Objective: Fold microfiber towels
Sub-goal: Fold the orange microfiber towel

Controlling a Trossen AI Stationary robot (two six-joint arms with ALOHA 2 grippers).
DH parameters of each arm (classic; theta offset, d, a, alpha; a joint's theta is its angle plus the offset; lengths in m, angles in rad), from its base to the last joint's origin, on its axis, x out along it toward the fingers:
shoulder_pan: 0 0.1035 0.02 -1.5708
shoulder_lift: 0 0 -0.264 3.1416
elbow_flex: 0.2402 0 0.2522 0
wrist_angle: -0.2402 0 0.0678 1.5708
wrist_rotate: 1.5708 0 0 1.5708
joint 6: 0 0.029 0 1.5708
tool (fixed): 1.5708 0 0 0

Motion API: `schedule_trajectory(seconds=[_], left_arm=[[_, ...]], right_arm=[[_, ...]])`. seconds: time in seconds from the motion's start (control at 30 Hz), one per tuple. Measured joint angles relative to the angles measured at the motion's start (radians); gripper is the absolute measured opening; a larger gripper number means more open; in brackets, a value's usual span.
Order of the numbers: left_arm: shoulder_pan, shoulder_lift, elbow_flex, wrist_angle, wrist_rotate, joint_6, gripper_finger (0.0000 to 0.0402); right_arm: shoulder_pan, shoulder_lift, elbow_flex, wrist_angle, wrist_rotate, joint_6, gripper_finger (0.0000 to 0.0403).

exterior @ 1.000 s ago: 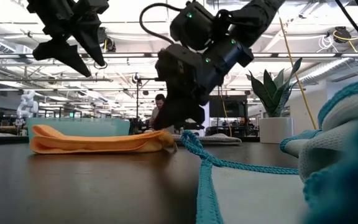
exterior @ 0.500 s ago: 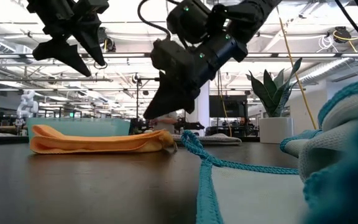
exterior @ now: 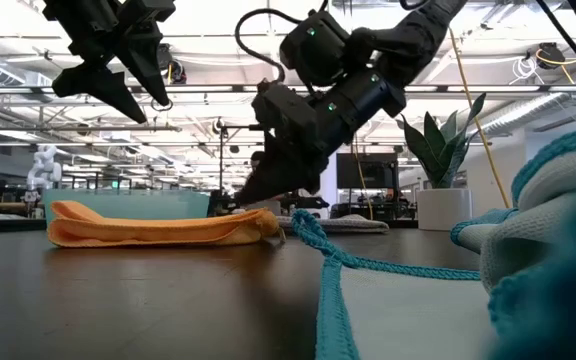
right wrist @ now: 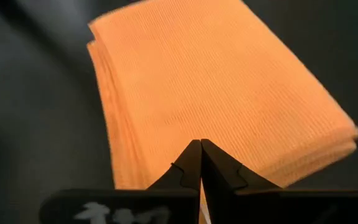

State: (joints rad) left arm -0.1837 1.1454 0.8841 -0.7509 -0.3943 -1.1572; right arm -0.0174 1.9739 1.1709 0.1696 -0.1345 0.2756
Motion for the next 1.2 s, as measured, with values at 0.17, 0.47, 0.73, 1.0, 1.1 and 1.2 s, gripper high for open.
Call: schedule_trajectory(seconds=[0.17, 0.47, 0.73, 1.0, 1.1, 1.2], left_arm=[[0.0, 0.0, 0.0, 0.0, 0.0, 0.0, 0.0218], [0.0, 0.0, 0.0, 0.0, 0.001, 0.0, 0.0218], [0.0, 0.0, 0.0, -0.001, 0.001, 0.0, 0.0218], [0.0, 0.0, 0.0, -0.002, 0.005, 0.008, 0.0218], [0.0, 0.0, 0.0, -0.002, 0.012, 0.01, 0.0218], [0.0, 0.0, 0.0, -0.002, 0.019, 0.016, 0.0218]], right_arm=[[0.002, 0.037, -0.001, 0.006, -0.027, 0.011, 0.0], [0.001, 0.069, 0.005, -0.115, -0.05, 0.018, 0.0], [0.013, 0.006, 0.003, -0.344, -0.049, -0.001, 0.0], [0.054, -0.085, -0.002, -0.529, 0.005, 0.034, 0.0], [0.072, -0.129, -0.004, -0.596, 0.059, 0.045, 0.0], [0.079, -0.191, -0.004, -0.603, 0.07, 0.064, 0.0]])
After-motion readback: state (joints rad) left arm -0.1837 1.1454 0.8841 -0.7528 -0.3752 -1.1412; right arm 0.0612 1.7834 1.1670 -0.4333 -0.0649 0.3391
